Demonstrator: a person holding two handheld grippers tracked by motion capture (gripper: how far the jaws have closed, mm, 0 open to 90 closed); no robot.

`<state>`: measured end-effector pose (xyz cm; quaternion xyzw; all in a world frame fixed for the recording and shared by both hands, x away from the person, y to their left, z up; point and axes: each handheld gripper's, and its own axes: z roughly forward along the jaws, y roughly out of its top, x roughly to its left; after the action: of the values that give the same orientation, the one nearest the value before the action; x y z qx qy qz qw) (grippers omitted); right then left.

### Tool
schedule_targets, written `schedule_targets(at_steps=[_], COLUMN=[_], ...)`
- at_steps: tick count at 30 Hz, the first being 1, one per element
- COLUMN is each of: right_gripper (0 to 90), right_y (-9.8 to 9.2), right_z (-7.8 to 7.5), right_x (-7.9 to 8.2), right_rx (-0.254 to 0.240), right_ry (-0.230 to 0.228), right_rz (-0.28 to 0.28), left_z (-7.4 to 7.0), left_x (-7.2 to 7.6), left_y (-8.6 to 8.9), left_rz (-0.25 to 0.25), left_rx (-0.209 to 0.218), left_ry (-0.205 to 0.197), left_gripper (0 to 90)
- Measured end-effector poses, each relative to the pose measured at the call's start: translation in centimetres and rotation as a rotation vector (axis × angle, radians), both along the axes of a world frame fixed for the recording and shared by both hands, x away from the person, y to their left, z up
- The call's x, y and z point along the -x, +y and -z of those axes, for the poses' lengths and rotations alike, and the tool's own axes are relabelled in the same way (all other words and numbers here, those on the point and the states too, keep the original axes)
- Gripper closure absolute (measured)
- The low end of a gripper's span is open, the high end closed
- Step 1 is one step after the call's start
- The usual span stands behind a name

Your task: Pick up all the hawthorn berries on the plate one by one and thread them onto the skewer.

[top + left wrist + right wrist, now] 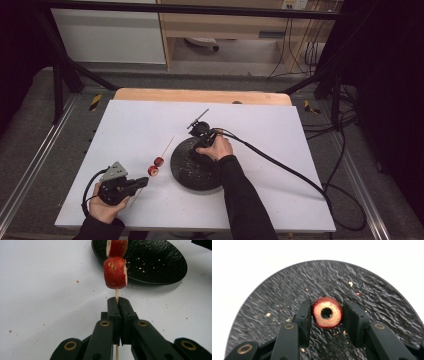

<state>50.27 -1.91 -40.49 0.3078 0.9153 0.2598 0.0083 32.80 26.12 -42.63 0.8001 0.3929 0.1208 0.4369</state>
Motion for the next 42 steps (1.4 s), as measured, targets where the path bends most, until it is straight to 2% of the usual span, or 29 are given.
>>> schedule_targets(at_steps=[9,15,26,30,36,42], right_gripper=[60.5,60.5,60.6,60.6,60.6,60.7], right_y=[-1.0,-2.4,-5.3,-6.4,-7.6,-8.5], right_z=[-2.3,-3.2,-4.1,-3.9,-3.4,-3.2], right_x=[1.3,2.7,5.5,6.5,7.7,8.5], right_rx=[-0.075,-0.190,-0.437,-0.558,-0.697,-0.825], right_ry=[0.007,0.018,-0.009,-0.014,-0.009,-0.032], right_rz=[0.074,0.133,0.245,0.289,0.347,0.406], left_z=[0.0,-0.1,-0.3,-0.4,-0.4,-0.4], left_x=[0.2,0.4,0.8,1.0,1.4,2.0], left_y=[-0.2,-0.5,-1.1,-1.5,-2.3,-3.2], left_rz=[0.005,0.009,0.021,0.026,0.038,0.032], left_rx=[-0.005,-0.003,0.001,0.006,0.011,0.041], left_ry=[-0.007,-0.014,-0.032,-0.042,-0.058,-0.080], left_gripper=[88.3,88.3,88.3,88.3,88.3,88.3])
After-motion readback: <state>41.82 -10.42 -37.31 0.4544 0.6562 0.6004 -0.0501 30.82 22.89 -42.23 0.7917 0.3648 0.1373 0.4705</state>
